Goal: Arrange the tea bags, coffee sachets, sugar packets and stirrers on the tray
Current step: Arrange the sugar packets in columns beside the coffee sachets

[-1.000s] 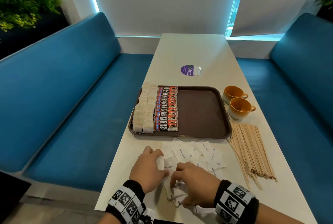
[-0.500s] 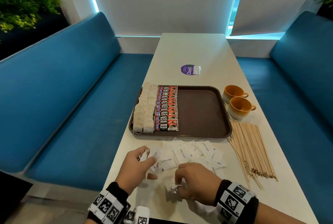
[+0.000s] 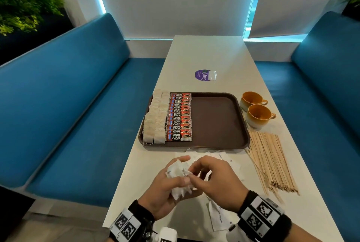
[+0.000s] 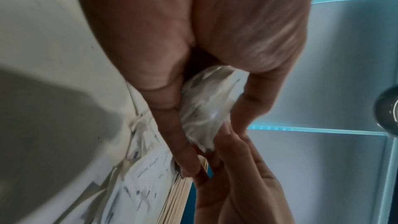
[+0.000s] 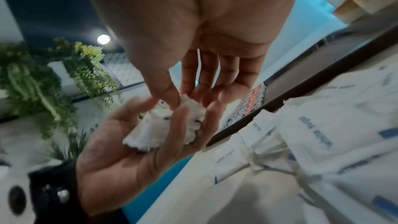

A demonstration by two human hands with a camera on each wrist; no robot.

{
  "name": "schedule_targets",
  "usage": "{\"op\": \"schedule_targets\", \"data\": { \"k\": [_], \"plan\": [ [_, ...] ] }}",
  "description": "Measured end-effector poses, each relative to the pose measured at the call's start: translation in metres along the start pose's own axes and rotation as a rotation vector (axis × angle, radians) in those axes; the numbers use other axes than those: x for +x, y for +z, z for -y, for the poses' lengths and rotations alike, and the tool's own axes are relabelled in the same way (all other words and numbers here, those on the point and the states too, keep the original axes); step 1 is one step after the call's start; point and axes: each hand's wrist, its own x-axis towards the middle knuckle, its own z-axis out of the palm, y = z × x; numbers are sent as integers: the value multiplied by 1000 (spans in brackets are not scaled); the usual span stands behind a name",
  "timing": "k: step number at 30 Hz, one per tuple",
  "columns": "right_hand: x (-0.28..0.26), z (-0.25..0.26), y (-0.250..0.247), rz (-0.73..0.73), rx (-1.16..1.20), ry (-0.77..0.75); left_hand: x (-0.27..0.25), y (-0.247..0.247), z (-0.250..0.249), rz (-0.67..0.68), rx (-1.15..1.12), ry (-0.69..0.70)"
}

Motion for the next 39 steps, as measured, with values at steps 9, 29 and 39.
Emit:
{"op": "schedule_targets", "data": {
  "k": [9, 29, 39],
  "plan": [
    [-9, -15, -22, 144, -103, -21, 15, 5, 3, -142, 95, 105],
    [1, -68, -27, 69, -340, 354, 73, 14, -7, -356, 1790, 3],
    [-12, -67, -42, -24, 251, 307, 56, -2, -21, -305, 1642, 0]
  ]
}}
